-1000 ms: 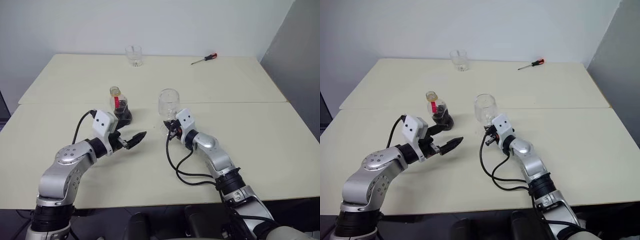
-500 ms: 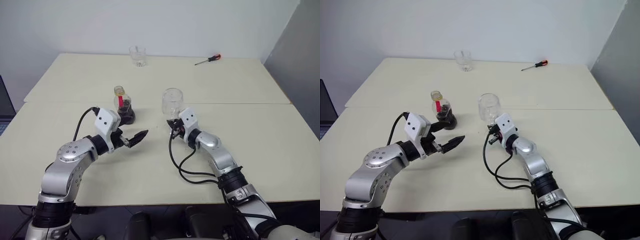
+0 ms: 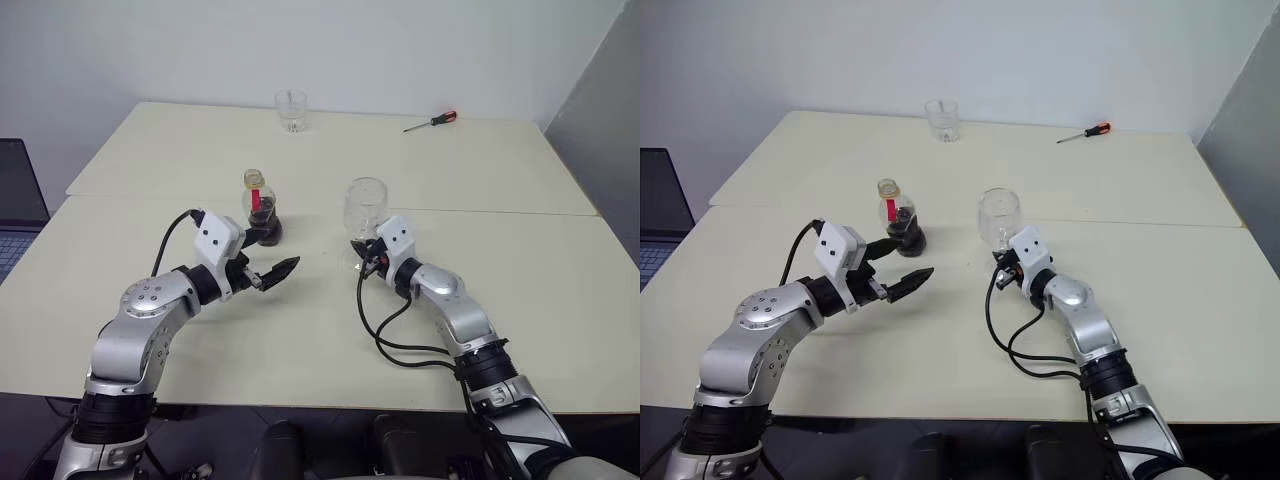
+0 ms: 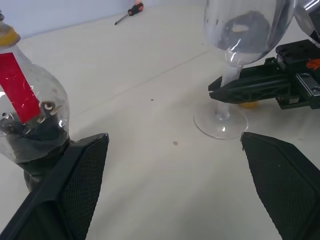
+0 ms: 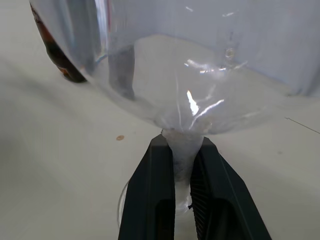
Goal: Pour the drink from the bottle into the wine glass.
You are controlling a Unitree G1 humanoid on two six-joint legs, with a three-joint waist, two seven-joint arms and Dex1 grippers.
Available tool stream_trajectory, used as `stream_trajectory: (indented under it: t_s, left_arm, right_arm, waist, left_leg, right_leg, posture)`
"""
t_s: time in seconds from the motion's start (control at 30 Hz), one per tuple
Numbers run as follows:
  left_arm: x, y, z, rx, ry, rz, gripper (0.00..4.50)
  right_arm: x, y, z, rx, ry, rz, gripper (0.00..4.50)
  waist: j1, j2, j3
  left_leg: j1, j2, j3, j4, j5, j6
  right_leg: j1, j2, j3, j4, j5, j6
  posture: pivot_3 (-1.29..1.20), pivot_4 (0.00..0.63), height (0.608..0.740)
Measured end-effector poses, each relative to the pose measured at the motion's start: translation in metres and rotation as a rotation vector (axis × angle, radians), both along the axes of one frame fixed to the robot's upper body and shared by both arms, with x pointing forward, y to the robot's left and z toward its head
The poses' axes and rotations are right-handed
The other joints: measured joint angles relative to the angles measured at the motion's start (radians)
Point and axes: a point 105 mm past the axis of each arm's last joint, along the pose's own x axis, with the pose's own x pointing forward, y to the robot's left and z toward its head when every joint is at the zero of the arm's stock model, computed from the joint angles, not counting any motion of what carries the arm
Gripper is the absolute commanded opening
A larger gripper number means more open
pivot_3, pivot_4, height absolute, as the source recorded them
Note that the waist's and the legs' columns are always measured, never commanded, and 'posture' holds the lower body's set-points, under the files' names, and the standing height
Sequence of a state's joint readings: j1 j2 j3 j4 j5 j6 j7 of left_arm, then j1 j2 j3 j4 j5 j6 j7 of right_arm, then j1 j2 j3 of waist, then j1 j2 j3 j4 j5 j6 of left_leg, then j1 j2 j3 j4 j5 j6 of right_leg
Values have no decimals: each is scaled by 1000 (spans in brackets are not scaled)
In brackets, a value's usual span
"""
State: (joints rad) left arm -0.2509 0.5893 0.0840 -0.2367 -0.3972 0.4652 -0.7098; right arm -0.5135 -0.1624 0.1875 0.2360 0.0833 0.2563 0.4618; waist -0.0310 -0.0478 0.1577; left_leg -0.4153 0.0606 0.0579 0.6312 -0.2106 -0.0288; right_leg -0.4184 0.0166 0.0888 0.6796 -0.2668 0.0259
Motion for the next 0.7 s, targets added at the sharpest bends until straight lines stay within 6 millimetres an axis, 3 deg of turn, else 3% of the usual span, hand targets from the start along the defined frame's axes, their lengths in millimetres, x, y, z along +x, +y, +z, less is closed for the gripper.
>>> stream_trajectory:
  t_s: [0.3,0.37,0.47,0.7]
  left_arm:
    - [0,0,2,0,-13,-4,4500]
    - [0,0,2,0,-13,-3,4500]
    - [0,1,1,1,-12,0,4500]
    - [0,1,1,2,-10,4,4500]
  right_arm:
    - [-3,-5,0,3,15,6,155]
    - [-3,-6,0,0,14,4,896]
    - [-4,-13,-24,-32,89,-25,1779]
    - [-4,-15,-24,-41,99,-29,4282]
  waist:
    - [0,0,0]
    - [-1,0,0]
    - [-1,0,1]
    - [-8,0,1]
  left_leg:
    - [0,0,0,0,0,0]
    - [0,0,0,0,0,0]
    - [-1,0,1,0,0,0]
    - [-1,1,0,-1,0,0]
  right_leg:
    - [0,0,0,0,0,0]
    - [0,0,0,0,0,0]
    - [-1,0,0,0,0,0]
    - [-2,2,0,1,0,0]
  posture:
    - [0,150,740]
    - [0,150,740]
    - [0,150,740]
    - [0,150,740]
